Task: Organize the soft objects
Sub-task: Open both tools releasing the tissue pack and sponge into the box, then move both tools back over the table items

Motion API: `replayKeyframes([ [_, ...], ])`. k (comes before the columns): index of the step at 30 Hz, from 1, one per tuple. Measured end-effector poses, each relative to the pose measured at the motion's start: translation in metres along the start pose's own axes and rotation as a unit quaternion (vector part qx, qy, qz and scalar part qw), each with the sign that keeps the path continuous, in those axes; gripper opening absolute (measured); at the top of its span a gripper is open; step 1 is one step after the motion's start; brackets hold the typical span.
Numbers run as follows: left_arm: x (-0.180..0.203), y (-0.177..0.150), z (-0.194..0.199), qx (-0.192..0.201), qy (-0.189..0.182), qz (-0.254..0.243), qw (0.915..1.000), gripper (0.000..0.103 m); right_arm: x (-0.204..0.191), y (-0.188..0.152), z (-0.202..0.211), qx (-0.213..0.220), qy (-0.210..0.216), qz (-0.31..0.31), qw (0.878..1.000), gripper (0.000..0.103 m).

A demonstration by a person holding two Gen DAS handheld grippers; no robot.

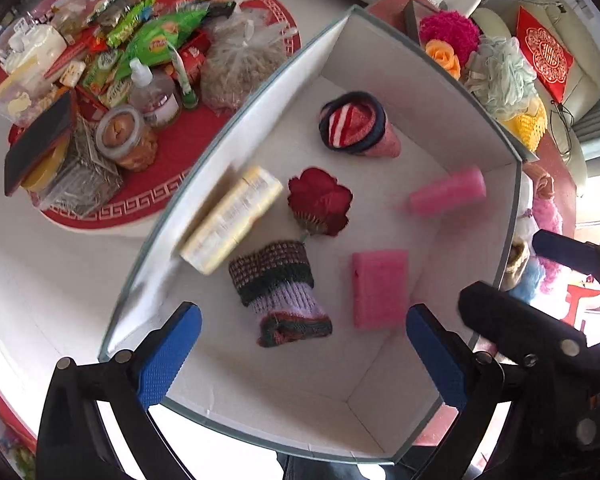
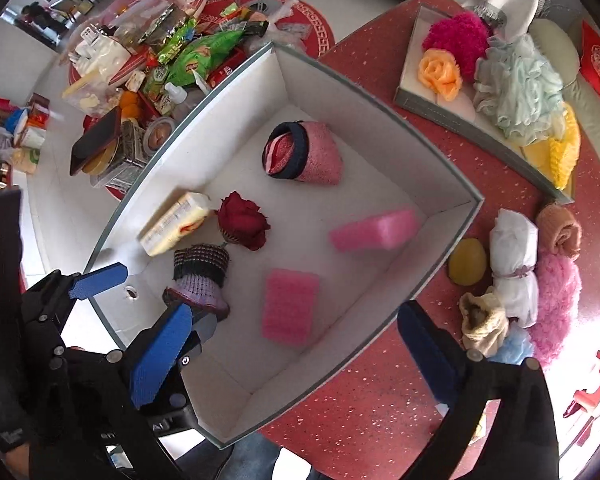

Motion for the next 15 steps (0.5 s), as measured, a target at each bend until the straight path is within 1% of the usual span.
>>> replayKeyframes([
  [3, 0.006, -0.005, 0.004, 0.003, -0.008, -0.008, 0.9999, 0.103, 0.006, -0.006, 0.009, 0.018, -0.008, -0.009, 1.000, 0.103],
  [6, 0.015, -0.012, 0.004, -0.009, -0.004, -0.023, 0.9997, 0.103, 0.019, -0.018, 0.016, 0.023, 0.005, -0.039, 0.999, 0.103],
  [8, 0.026, -0.017, 0.000, -0.031, -0.002, -0.046, 0.9985, 0.103, 0.034, -0.032, 0.020, 0.021, 0.026, -0.071, 0.997, 0.103],
  [11, 0.049, -0.026, -0.009, -0.070, -0.001, -0.087, 0.9937, 0.103, 0.057, -0.056, 0.025, 0.025, 0.039, -0.104, 0.993, 0.103],
  [15, 0.088, -0.033, -0.007, -0.076, 0.008, -0.142, 0.9869, 0.103, 0.100, -0.096, 0.036, 0.039, 0.030, -0.165, 0.985, 0.103],
])
Point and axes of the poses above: each gripper's, at about its wrist camera, not at the fingertips, and z roughly against the way its jaws point, x to its right, y to its top, the point moved 4 cm from there along -z, roughly the way its jaws point, and after that the axes turned 3 degrees about y, right-handed, at the moved point
